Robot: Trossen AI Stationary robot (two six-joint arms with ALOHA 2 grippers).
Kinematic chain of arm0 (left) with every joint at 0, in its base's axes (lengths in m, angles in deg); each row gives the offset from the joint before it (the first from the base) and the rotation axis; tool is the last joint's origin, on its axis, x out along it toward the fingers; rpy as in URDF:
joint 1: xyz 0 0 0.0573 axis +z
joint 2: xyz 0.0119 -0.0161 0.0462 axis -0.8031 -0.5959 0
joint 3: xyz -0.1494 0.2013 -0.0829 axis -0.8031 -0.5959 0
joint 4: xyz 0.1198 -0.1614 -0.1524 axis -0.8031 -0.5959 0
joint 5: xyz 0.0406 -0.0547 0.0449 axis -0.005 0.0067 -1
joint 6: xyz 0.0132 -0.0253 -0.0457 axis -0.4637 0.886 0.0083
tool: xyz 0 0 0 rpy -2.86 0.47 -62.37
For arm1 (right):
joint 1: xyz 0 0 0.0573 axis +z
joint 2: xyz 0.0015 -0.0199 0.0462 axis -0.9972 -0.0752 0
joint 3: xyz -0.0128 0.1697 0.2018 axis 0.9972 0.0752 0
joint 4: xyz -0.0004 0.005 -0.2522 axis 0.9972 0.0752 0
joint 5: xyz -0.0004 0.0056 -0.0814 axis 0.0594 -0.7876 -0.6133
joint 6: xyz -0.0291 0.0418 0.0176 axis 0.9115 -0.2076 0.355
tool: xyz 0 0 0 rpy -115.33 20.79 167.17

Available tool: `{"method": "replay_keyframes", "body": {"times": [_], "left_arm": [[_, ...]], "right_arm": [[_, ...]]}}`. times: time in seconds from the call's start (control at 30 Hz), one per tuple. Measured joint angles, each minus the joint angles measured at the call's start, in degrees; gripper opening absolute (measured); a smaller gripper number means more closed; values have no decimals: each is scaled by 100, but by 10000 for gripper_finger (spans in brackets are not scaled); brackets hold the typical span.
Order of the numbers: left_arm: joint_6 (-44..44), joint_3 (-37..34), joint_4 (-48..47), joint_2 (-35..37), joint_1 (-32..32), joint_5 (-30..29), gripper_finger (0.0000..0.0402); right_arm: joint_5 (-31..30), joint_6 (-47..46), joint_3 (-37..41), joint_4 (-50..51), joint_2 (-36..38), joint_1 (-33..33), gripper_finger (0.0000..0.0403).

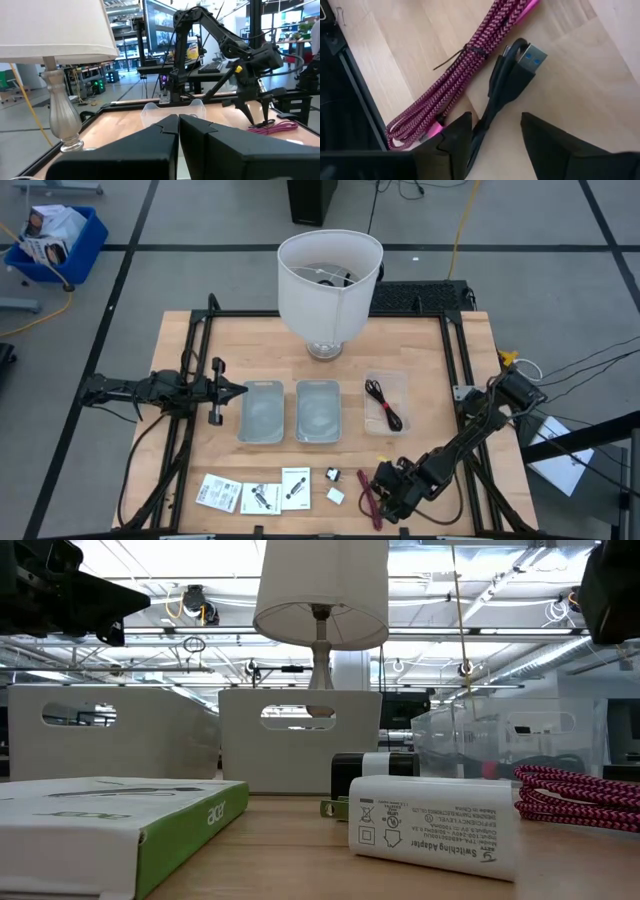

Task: Pick and place items into bin
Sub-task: Put the black charger cable into the transparent bin

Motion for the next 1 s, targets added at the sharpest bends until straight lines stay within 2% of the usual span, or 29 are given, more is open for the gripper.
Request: {"method": "replay_keyframes", "body": {"times": [0.27,0.33,0.47,0.5,0.63,0.77,0.87,1.0], "left_arm": [[-8,0,-5,0,1,0,21],[-1,0,-4,0,0,0,21],[2,0,-1,0,0,0,21],[2,0,-2,0,0,0,21],[21,0,1,0,-1,2,21],[81,0,3,0,1,2,21],[121,0,3,0,1,2,21],[125,0,3,0,1,2,21]], "right_arm": [[198,93,-16,35,-198,-7,133],[200,67,-12,45,-198,-9,109],[196,-1,-3,46,-215,-9,25],[168,42,-4,34,-214,-8,15],[123,51,7,56,-36,-3,9],[-273,99,32,309,548,43,5],[-715,304,-272,925,1100,31,3],[-1330,1091,-894,2275,1749,-330,2]]}}
